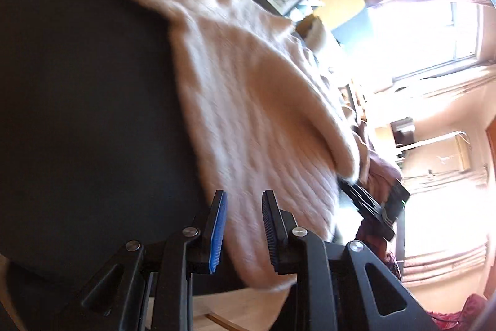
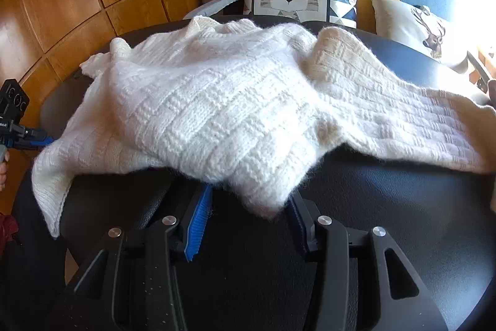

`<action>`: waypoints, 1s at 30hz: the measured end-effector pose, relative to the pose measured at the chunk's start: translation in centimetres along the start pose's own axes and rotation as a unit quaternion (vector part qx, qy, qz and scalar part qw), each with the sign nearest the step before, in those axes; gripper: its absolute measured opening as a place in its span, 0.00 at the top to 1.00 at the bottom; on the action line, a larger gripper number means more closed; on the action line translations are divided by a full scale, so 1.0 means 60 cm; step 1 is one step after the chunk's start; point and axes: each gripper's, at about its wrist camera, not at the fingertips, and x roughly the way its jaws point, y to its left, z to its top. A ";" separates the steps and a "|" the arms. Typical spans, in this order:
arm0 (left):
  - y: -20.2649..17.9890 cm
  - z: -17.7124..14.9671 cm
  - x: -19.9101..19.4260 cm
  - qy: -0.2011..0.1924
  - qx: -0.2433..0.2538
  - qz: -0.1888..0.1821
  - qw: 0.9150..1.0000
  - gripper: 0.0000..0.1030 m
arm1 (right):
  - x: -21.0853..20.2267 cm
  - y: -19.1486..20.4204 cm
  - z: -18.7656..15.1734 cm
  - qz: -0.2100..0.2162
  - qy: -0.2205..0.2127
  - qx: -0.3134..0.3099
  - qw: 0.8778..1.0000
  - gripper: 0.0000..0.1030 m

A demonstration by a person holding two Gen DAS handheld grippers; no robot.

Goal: Fold clothes
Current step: 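Grasp the sweater edge with the right gripper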

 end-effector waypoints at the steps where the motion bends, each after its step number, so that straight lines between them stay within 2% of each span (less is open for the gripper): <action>1: -0.006 -0.010 0.012 0.002 -0.002 -0.007 1.000 0.74 | 0.002 0.002 0.003 0.005 -0.005 -0.003 1.000 0.52; 5: -0.014 -0.045 0.055 0.005 -0.018 -0.022 1.000 0.73 | 0.010 0.014 0.009 0.007 -0.017 -0.020 1.000 0.52; 8: -0.018 -0.069 0.068 -0.027 -0.028 -0.035 0.999 0.73 | 0.009 0.017 0.015 0.017 -0.029 -0.012 0.999 0.54; 10: -0.028 -0.080 0.078 -0.040 -0.029 -0.034 0.998 0.73 | 0.004 0.010 0.020 0.028 -0.036 0.013 0.999 0.70; 14: -0.047 -0.085 0.086 -0.048 -0.015 -0.024 0.998 0.77 | -0.020 -0.003 0.032 0.069 -0.054 0.066 0.994 0.79; 16: -0.056 -0.073 0.085 -0.045 0.007 -0.006 0.999 0.84 | -0.037 -0.011 0.039 0.093 -0.065 0.089 0.990 0.82; 19: -0.053 -0.041 0.068 -0.042 0.014 -0.010 0.999 0.92 | -0.056 -0.022 0.051 0.116 -0.077 0.119 0.983 0.83; 24: -0.055 -0.018 0.050 -0.062 0.027 -0.024 0.997 0.95 | -0.080 -0.026 0.077 0.135 -0.092 0.131 0.978 0.84; 30: -0.066 0.030 0.003 -0.091 0.052 0.006 0.994 0.95 | -0.089 -0.040 0.121 0.155 -0.118 0.159 0.968 0.86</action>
